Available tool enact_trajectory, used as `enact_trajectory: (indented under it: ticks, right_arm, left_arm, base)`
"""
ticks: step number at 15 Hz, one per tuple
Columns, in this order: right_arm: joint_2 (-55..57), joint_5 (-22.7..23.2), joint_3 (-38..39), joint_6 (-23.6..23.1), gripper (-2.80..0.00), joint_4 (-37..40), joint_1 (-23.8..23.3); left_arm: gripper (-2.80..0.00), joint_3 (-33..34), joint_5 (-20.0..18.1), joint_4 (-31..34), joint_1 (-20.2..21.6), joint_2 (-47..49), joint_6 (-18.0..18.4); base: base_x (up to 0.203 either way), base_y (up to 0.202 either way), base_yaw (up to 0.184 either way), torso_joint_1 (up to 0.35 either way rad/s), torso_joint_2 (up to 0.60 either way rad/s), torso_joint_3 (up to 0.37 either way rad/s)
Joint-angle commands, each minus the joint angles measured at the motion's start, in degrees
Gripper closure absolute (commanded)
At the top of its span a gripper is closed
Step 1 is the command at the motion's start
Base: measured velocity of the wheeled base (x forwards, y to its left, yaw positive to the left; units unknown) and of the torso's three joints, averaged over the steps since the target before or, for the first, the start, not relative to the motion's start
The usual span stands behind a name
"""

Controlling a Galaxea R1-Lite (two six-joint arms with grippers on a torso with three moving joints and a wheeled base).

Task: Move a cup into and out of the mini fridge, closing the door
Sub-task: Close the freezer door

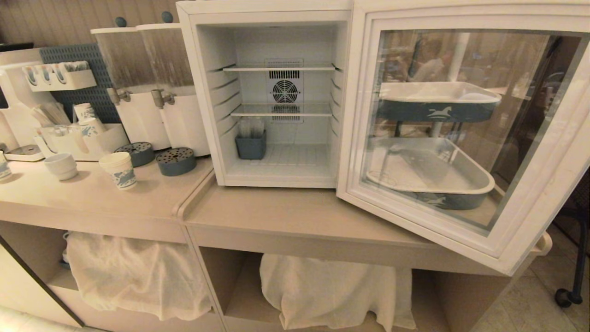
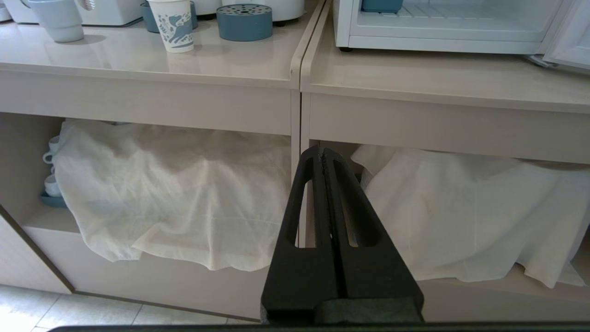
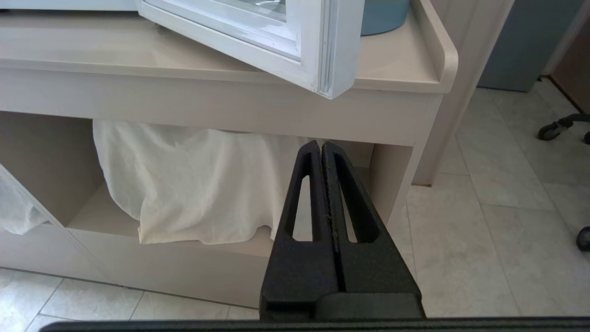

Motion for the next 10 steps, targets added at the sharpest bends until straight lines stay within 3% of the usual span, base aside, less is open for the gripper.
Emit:
enact_trajectory:
  ticks: [1,7,10]
  right_arm:
    - [0.1,0.0,0.0,0.0,0.0,0.0,0.0]
    - [0.1,0.0,0.1,0.0,0.0,0.0,0.0]
    - [0.1,0.0,0.1,0.0,0.0,0.0,0.0]
  left_arm:
    - [0.0,1.1,0.0,0.0,0.0,0.1,0.0]
    - [0.0,1.1,-0.1,0.0,0.0,0.1,0.1]
    - [0.0,1.1,-0.1,0.0,0.0,0.1,0.1]
  base:
    - [0.0,0.0,0.0,0.0,0.0,0.0]
    - [0.001,-0.009,0.002,0.0,0.0,0.001]
    - [0.002,-0.153,0.003,0.004,0.0,0.002]
